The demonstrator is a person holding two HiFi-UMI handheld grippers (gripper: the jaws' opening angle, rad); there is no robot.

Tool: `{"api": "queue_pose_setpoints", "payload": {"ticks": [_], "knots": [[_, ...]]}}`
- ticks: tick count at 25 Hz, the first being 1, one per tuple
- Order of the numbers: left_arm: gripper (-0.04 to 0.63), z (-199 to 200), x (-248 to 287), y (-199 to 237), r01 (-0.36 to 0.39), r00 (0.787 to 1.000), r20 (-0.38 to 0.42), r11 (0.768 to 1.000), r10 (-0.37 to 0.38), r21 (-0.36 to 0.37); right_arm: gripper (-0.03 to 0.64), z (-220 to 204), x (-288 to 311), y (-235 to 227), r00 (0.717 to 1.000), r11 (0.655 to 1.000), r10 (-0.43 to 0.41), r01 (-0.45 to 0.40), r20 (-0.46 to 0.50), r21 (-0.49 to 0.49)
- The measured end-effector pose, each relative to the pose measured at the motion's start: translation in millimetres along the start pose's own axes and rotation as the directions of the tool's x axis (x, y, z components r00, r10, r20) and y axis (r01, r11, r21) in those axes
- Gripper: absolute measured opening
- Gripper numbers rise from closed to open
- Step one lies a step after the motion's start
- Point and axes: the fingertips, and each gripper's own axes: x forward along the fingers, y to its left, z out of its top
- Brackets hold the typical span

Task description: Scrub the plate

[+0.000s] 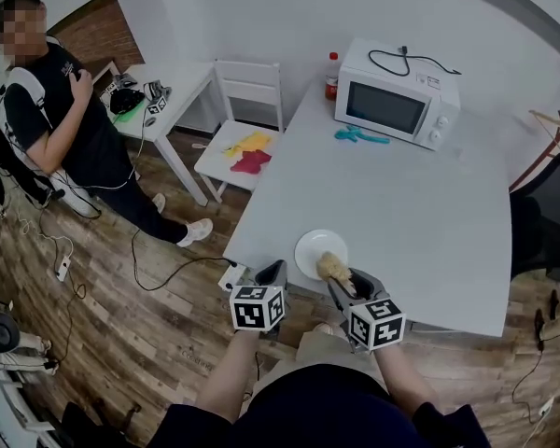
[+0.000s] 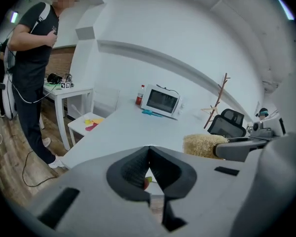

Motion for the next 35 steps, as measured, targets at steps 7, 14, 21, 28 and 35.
{"api": "queue_pose_setpoints", "payload": {"ticks": [7,14,21,28,35], "knots": [[0.017,-12.6,-50.1,-31.0,0.018,0.999,0.025,0.998,-0.020,0.053,0.179,-7.7,-39.8,23.7,0.998,0.999,-0.032,0.031,0.056,0.027],[0.017,-42.1,-89.8,-42.6,0.023,0.999,0.035,0.999,-0.023,0.023,0.179,-25.2,-72.3,49.2,0.995,0.999,-0.032,0.030,0.094,0.022],[0.017,-61.9,-112.4,-57.6,0.013,0.999,0.035,1.000,-0.014,0.023,0.178,-39.6,-96.9,62.7,0.995,1.000,-0.017,0.017,0.101,-0.007],[0.018,-70.1,-128.9,-64.3,0.015,0.999,0.040,1.000,-0.016,0.023,0.178,-36.4,-111.9,75.3,0.991,0.999,-0.009,0.014,0.132,-0.035],[0.018,-65.8,-133.7,-66.4,0.020,0.999,0.045,0.999,-0.022,0.038,0.178,-32.7,-114.9,84.0,0.989,0.999,-0.004,0.010,0.147,-0.042]]}}
